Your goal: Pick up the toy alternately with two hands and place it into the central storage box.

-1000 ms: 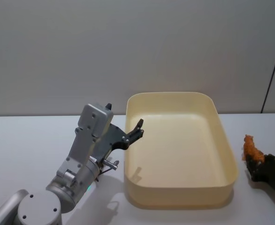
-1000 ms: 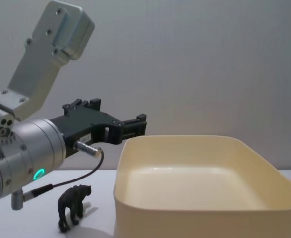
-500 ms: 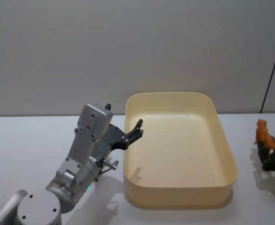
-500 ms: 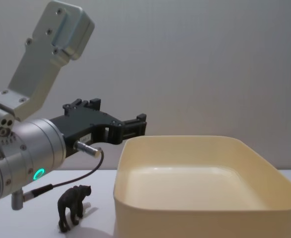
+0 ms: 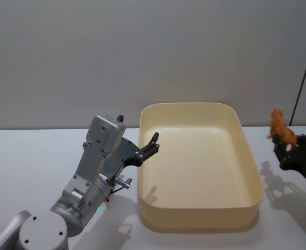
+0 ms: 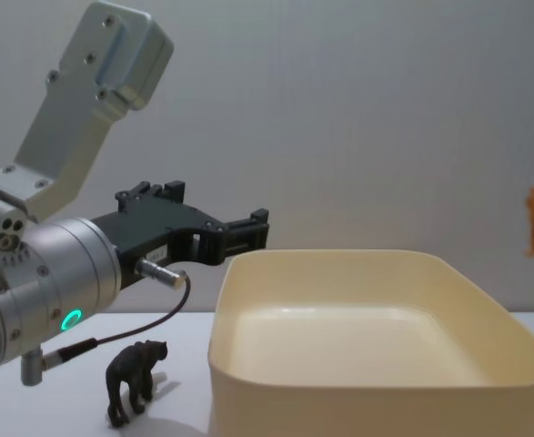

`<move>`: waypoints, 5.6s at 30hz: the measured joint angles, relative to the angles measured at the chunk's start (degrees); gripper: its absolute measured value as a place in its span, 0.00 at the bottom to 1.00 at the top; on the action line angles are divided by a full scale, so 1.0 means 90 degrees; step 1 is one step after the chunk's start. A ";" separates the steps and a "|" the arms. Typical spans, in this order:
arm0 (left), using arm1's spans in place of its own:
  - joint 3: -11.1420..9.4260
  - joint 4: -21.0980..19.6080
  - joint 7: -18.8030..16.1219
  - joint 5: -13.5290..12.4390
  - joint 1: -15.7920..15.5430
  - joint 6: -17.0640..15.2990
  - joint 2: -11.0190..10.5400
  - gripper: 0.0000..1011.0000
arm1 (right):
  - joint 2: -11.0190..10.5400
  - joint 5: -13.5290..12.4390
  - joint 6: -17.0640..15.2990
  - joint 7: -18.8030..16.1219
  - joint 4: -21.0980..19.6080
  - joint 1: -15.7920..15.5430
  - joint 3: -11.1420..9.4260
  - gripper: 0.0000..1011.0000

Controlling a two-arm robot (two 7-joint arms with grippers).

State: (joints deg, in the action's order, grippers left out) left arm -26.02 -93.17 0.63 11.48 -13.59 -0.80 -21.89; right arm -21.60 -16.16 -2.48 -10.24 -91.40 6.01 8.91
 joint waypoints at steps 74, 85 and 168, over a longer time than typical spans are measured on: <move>0.0000 0.0000 0.0000 0.0000 0.0000 0.0000 0.0000 0.99 | -0.0684 -0.1635 -0.0371 0.0565 -0.0966 -0.0691 -0.1042 0.99; 0.0000 0.0000 0.0000 0.0000 0.0000 0.0000 0.0000 0.99 | -0.0817 -0.1645 -0.0729 0.0590 -0.0934 -0.1131 -0.1158 0.99; 0.0000 0.0000 0.0000 0.0000 0.0000 0.0000 0.0000 0.99 | 0.0043 -0.0656 -0.0865 -0.0681 -0.0401 0.0046 -0.0278 0.33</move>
State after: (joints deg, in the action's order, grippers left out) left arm -26.02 -93.18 0.63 11.48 -13.59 -0.80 -21.89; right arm -21.21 -22.07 -10.27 -16.37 -95.02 6.42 6.41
